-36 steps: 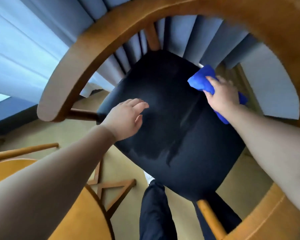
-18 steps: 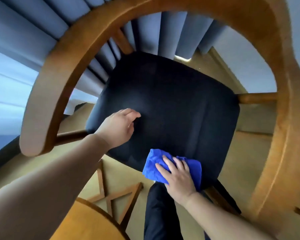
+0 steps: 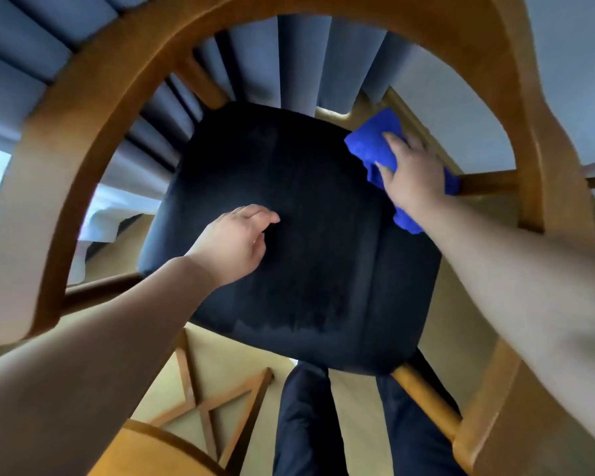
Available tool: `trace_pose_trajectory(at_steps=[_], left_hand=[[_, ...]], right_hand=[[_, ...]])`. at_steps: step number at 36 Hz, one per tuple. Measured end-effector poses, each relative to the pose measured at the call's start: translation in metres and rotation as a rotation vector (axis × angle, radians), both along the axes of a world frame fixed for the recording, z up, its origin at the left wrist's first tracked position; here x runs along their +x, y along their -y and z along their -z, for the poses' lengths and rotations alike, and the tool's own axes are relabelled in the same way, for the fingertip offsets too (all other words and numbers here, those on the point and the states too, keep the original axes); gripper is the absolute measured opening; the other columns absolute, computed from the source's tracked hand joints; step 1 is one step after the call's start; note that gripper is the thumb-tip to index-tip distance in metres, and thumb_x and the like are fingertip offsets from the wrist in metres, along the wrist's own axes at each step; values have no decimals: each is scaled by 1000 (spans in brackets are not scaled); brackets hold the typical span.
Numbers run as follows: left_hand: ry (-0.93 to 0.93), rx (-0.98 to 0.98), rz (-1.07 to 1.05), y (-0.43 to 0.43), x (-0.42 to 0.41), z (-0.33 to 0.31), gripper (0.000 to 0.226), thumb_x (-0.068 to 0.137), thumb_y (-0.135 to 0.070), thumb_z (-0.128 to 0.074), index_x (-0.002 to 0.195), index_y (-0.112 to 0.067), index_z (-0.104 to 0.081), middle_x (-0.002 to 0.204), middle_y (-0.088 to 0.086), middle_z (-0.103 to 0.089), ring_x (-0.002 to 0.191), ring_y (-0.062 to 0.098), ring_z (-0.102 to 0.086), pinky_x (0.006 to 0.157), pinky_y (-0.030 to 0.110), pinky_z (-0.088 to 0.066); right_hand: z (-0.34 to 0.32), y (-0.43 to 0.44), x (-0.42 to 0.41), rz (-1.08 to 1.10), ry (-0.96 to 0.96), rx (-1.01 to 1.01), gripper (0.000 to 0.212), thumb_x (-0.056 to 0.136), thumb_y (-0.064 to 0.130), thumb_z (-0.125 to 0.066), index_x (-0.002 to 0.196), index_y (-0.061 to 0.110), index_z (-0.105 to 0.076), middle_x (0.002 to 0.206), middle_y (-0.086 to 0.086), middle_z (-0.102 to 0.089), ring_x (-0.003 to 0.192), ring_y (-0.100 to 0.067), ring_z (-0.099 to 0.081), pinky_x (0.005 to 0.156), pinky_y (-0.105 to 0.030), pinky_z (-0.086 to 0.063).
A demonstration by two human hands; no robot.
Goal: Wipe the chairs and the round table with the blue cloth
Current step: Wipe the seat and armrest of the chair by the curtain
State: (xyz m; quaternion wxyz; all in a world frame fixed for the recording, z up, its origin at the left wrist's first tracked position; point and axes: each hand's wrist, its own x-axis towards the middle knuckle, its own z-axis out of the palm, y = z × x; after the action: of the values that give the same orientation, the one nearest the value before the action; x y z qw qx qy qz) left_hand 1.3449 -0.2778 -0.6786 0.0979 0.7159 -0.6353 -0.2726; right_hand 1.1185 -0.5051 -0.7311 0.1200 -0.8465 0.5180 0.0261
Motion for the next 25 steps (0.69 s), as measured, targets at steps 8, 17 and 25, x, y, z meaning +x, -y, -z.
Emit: trace_pose_trajectory(at_steps=[8, 17, 25], left_hand=[[11, 27, 46, -9, 2, -3, 39, 85, -4, -53, 122, -13, -58, 121, 5, -59, 108, 27, -55, 89, 32, -41], [-13, 2, 88, -1, -6, -14, 39, 83, -2, -53, 120, -11, -59, 118, 6, -61, 106, 28, -57, 89, 33, -42], [-42, -46, 103, 7, -20, -11, 40, 84, 1, -53, 121, -10, -59, 120, 4, -61, 108, 25, -57, 87, 25, -35]], right_hand=[[3, -98, -17, 83, 56, 45, 57, 78, 19, -68, 134, 15, -54, 136, -17, -52, 108, -45, -53, 86, -51, -46], [-12, -300, -63, -77, 52, 206, 56, 71, 29, -54, 127, 27, -47, 129, -7, -56, 98, -38, -62, 80, -50, -54], [-36, -193, -52, 191, 298, 47, 50, 80, 10, -61, 129, 13, -58, 132, -14, -57, 108, -40, -58, 91, -49, -51]])
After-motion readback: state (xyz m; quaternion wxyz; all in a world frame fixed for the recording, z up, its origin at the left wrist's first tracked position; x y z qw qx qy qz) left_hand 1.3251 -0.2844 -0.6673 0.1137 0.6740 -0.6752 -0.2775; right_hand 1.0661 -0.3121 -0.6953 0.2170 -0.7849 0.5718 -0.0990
